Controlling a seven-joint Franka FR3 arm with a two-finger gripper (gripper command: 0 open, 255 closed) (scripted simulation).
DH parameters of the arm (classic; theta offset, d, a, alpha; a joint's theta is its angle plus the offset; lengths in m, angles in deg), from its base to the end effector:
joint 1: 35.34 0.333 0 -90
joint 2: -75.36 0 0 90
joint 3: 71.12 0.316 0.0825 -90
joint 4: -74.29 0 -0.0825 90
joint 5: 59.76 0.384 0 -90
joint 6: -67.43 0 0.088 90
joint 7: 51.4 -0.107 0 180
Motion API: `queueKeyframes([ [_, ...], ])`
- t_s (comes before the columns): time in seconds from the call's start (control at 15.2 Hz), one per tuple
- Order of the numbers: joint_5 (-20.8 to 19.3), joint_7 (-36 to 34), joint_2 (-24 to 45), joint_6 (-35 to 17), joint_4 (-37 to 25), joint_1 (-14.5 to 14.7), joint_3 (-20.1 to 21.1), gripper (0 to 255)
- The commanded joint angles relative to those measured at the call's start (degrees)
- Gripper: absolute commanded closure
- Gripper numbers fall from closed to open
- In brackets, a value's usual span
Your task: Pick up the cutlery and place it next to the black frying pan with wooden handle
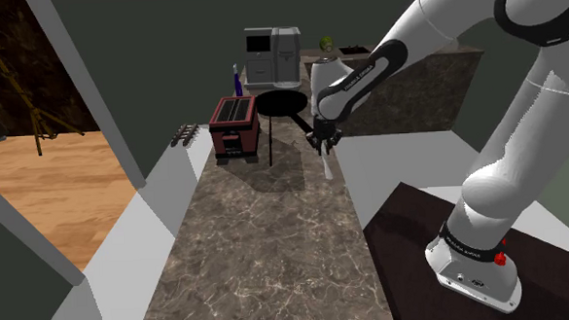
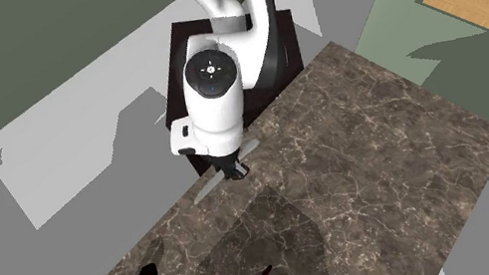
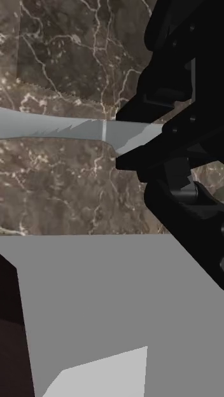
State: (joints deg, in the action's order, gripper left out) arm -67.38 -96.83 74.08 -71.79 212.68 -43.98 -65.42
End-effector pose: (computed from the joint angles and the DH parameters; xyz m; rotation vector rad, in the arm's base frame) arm 0.4884 -0.0256 0.3218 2.8580 -1.1168 0.1029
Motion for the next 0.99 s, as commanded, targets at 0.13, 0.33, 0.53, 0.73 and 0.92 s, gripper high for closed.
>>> queueKeyframes([
  [0.13, -0.51, 2.23, 7.25, 1.76, -9.14, -1.21, -1.17, 255],
  [0.33, -0.49, 4.18, 12.58, 3.64, -16.51, -2.14, -1.94, 255],
  [0.53, -0.31, 6.08, 18.05, 5.98, -24.46, -3.0, -2.54, 255],
  [0.73, -0.05, 7.9, 23.76, 8.83, -33.16, -3.84, -2.97, 255],
  [0.92, 0.34, 9.99, 31.13, 13.02, -44.87, -4.74, -3.38, 255],
])
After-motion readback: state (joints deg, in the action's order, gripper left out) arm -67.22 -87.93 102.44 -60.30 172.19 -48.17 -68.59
